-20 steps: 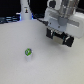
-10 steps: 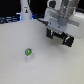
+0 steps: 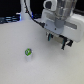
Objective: Open the kcup holder, insert the kcup into the holder, and close the kcup holder
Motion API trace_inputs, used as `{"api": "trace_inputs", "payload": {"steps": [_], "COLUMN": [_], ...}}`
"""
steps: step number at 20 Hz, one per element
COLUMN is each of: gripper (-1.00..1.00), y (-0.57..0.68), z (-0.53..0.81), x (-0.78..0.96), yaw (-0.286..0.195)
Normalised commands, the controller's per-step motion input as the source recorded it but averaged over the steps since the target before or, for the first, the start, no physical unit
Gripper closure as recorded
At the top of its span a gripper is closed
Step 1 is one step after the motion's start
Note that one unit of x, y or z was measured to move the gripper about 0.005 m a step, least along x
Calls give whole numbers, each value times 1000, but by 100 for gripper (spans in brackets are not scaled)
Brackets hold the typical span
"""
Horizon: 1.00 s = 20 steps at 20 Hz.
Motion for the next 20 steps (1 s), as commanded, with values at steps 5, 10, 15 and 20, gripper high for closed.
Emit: {"api": "trace_inputs", "payload": {"steps": [5,10,15,20], "gripper": [-100,-100,-100,-100], "y": [-578,-514,-385,-362], "z": [228,116,5,4], "x": [40,-18,-109,-123], "yaw": [-239,-266,-308,-319]}}
